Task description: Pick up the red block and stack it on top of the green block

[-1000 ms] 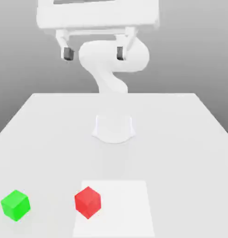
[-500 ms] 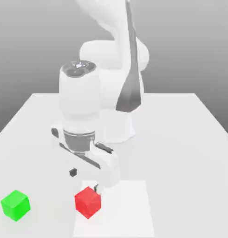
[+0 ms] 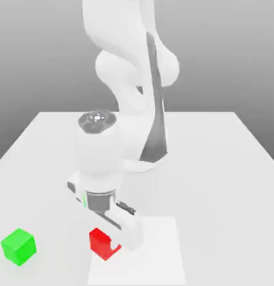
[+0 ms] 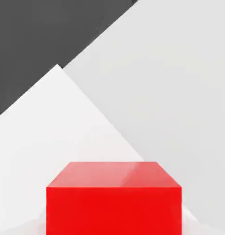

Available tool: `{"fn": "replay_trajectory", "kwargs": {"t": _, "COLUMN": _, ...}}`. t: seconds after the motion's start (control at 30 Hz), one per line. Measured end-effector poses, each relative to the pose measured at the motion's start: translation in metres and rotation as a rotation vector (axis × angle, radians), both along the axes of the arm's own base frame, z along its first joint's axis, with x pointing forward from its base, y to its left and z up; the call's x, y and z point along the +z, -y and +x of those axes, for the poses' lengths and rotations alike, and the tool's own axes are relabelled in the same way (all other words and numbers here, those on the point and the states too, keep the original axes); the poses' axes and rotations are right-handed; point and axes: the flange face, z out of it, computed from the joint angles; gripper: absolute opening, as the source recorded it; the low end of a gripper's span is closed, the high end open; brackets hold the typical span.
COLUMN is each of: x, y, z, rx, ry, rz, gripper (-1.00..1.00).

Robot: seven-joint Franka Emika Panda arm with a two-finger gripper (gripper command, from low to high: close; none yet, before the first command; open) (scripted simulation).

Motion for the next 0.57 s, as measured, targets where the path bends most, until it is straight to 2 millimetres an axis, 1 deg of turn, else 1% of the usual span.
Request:
{"fn": "replay_trajectory", "kwargs": {"t": 0.03, "x": 0.011, "y": 0.0, "z": -0.001, "rx": 0.0, "ry": 0.0, "rz": 0.0, "gripper": -1.0}}
{"fn": "replay_trajectory", "kwargs": {"t": 0.07, "x": 0.02, "y": 0.005, "z": 0.0, "rx": -0.008, "ry": -0.001, "rz": 0.0, "gripper": -1.0}}
{"fn": "replay_trajectory", "kwargs": {"t": 0.1, "x": 0.026, "y": 0.023, "z": 0.003, "rx": -0.045, "ry": -0.001, "rz": 0.0, "gripper": -1.0}}
{"fn": "replay_trajectory", "kwargs": {"t": 0.2, "x": 0.041, "y": 0.095, "z": 0.008, "rx": -0.18, "ry": -0.002, "rz": 0.002, "gripper": -1.0}}
{"fn": "replay_trajectory", "kwargs": {"t": 0.3, "x": 0.056, "y": 0.171, "z": 0.001, "rx": -0.313, "ry": -0.001, "rz": 0.001, "gripper": -1.0}}
{"fn": "replay_trajectory", "kwargs": {"t": 0.33, "x": 0.052, "y": 0.185, "z": -0.001, "rx": -0.336, "ry": -0.001, "rz": 0.001, "gripper": -1.0}}
{"fn": "replay_trajectory", "kwargs": {"t": 0.37, "x": 0.043, "y": 0.192, "z": -0.002, "rx": -0.348, "ry": -0.001, "rz": 0.001, "gripper": -1.0}}
{"fn": "replay_trajectory", "kwargs": {"t": 0.43, "x": 0.019, "y": 0.198, "z": -0.003, "rx": -0.357, "ry": -0.001, "rz": 0.001, "gripper": -1.0}}
{"fn": "replay_trajectory", "kwargs": {"t": 0.47, "x": 0.005, "y": 0.198, "z": -0.004, "rx": -0.359, "ry": -0.001, "rz": 0.001, "gripper": 1.0}}
{"fn": "replay_trajectory", "kwargs": {"t": 0.57, "x": 0.005, "y": 0.198, "z": -0.004, "rx": -0.359, "ry": -0.001, "rz": 0.001, "gripper": 1.0}}
